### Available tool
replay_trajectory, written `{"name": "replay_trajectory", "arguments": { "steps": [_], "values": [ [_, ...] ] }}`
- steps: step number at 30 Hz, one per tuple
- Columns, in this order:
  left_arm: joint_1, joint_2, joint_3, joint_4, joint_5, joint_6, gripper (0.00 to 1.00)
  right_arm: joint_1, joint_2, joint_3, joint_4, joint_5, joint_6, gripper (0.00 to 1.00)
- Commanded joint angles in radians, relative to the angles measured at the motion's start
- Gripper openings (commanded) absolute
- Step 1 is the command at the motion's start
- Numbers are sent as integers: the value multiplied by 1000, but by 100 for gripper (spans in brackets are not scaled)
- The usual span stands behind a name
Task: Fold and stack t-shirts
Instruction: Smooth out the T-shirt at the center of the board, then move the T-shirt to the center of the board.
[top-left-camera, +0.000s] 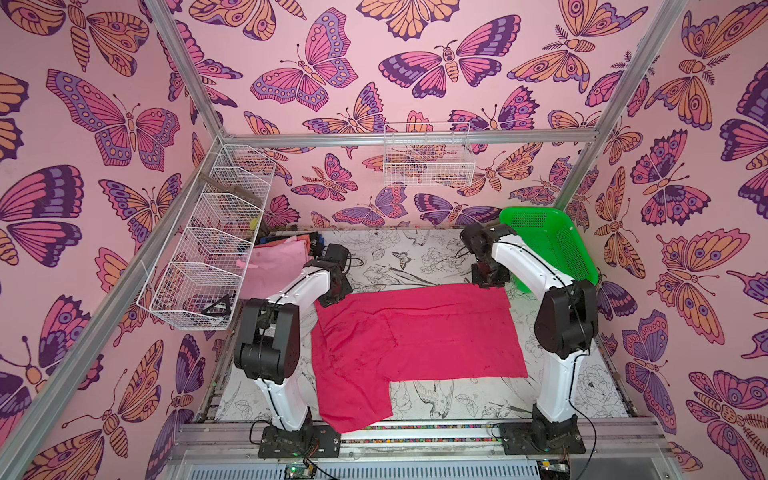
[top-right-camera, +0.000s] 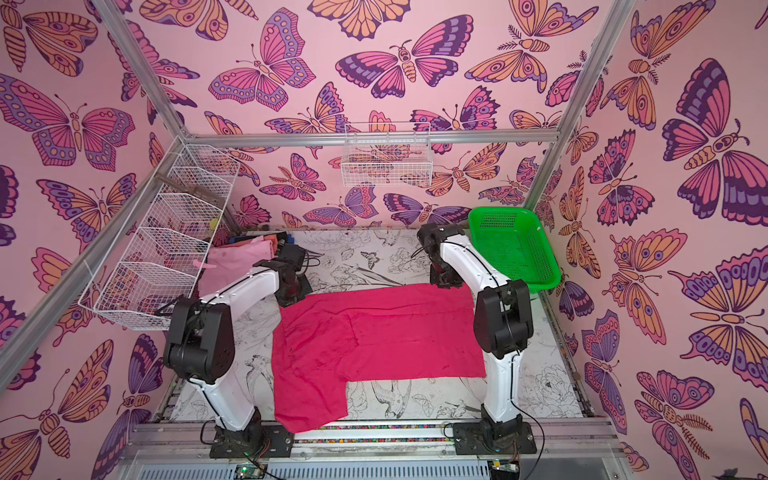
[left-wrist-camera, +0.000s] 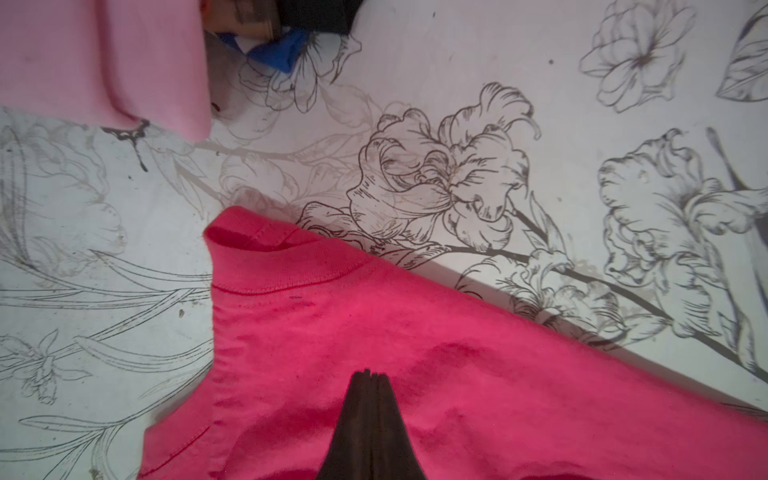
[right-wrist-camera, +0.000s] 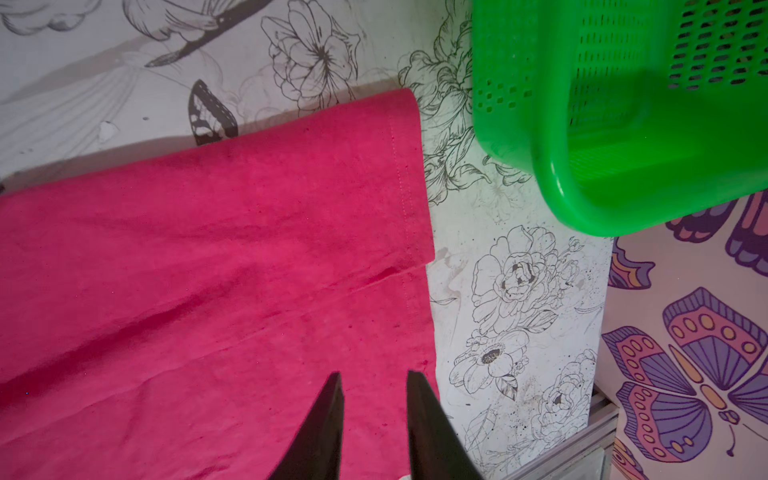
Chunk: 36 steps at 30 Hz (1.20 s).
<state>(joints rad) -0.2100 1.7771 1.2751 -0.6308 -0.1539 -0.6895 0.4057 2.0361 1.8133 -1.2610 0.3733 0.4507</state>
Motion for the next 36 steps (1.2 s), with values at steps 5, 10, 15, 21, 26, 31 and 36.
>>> {"name": "replay_trajectory", "arguments": {
  "steps": [5,10,15,21,26,31,36],
  "values": [
    [-2,-57,-74,-56,-25,-9,17,-5,61,5,-19,6,-51,30],
    [0,-37,-78,-72,-62,-9,16,-40,83,21,0,-29,-66,30],
    [-2,11,-58,-84,-76,-6,8,-59,113,51,-5,-34,-75,31],
    [10,23,-31,-111,-150,2,24,-98,155,71,15,-38,-85,40],
    [42,32,-17,-131,-166,4,27,-126,254,198,-30,-14,-103,44],
    [50,55,-2,-131,-176,8,31,-152,312,265,-47,-20,-111,49],
    [59,101,13,-118,-152,9,36,-168,321,254,-27,-41,-115,59]
  ]
}}
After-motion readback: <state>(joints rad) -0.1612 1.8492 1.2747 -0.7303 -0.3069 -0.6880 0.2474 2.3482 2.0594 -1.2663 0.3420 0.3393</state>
